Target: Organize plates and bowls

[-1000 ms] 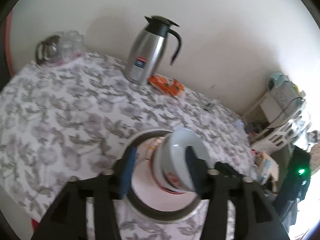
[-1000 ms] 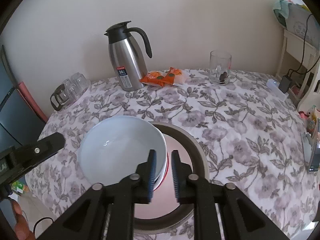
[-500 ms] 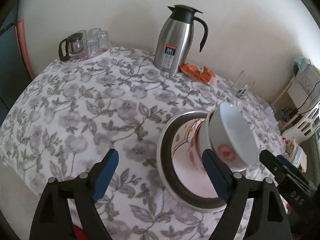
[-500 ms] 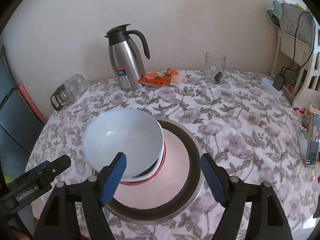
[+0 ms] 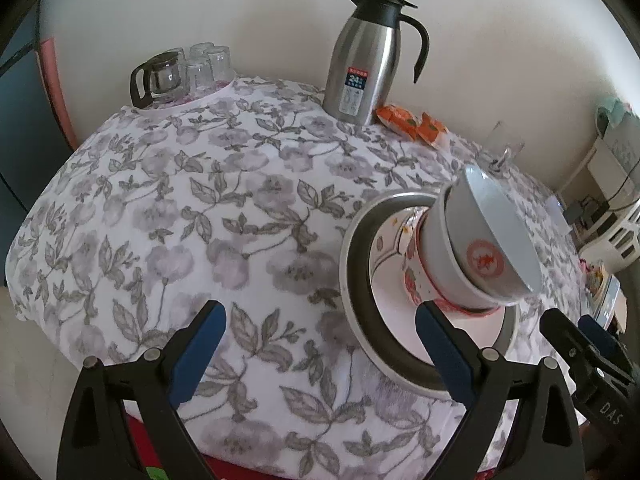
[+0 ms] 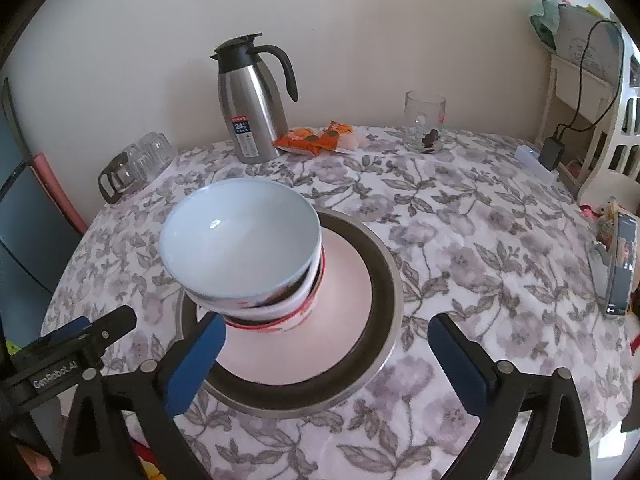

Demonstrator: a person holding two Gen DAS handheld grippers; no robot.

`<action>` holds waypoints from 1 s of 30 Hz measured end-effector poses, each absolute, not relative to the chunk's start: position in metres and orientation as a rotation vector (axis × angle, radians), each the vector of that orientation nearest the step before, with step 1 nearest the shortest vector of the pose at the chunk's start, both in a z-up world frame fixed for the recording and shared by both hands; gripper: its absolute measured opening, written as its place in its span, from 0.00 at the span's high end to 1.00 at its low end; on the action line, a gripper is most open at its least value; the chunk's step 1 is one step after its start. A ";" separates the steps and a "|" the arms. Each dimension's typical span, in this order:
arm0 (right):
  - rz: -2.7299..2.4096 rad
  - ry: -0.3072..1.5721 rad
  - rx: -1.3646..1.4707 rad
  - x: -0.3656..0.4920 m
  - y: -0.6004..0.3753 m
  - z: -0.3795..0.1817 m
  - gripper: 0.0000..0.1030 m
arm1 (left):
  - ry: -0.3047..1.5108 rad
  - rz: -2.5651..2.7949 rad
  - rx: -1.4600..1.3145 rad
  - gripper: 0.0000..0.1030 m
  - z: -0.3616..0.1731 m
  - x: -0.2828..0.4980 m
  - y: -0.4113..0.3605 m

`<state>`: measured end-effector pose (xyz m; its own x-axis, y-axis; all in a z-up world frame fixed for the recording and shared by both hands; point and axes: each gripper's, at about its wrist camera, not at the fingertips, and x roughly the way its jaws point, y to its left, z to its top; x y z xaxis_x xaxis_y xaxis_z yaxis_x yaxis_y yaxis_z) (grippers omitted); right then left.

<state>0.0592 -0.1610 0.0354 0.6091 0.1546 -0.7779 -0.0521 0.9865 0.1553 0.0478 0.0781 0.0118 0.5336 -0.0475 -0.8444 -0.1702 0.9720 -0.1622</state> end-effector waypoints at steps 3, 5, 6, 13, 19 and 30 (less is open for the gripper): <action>0.106 0.921 0.120 0.056 -0.163 0.033 0.00 | 1.029 0.069 -0.187 0.07 0.011 0.046 0.071; 0.093 0.934 0.121 0.055 -0.166 0.030 0.00 | 1.050 0.066 -0.146 0.07 0.010 0.045 0.066; 0.089 0.940 0.121 0.054 -0.167 0.029 0.00 | 1.055 0.066 -0.133 0.07 0.010 0.044 0.064; 0.074 0.959 0.110 0.045 -0.173 0.024 0.00 | 1.094 0.058 -0.107 0.07 0.007 0.038 0.058; 0.064 0.974 0.104 0.038 -0.175 0.020 0.00 | 1.093 0.104 -0.052 0.07 0.008 0.034 0.054; 0.066 0.994 0.092 0.031 -0.175 0.014 0.00 | 1.113 0.109 -0.028 0.07 0.005 0.031 0.052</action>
<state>0.0307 -0.1750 0.0137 0.5439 0.0980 -0.8334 -0.0138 0.9941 0.1078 0.0313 0.0517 0.0046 0.4371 0.0736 -0.8964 -0.1020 0.9943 0.0319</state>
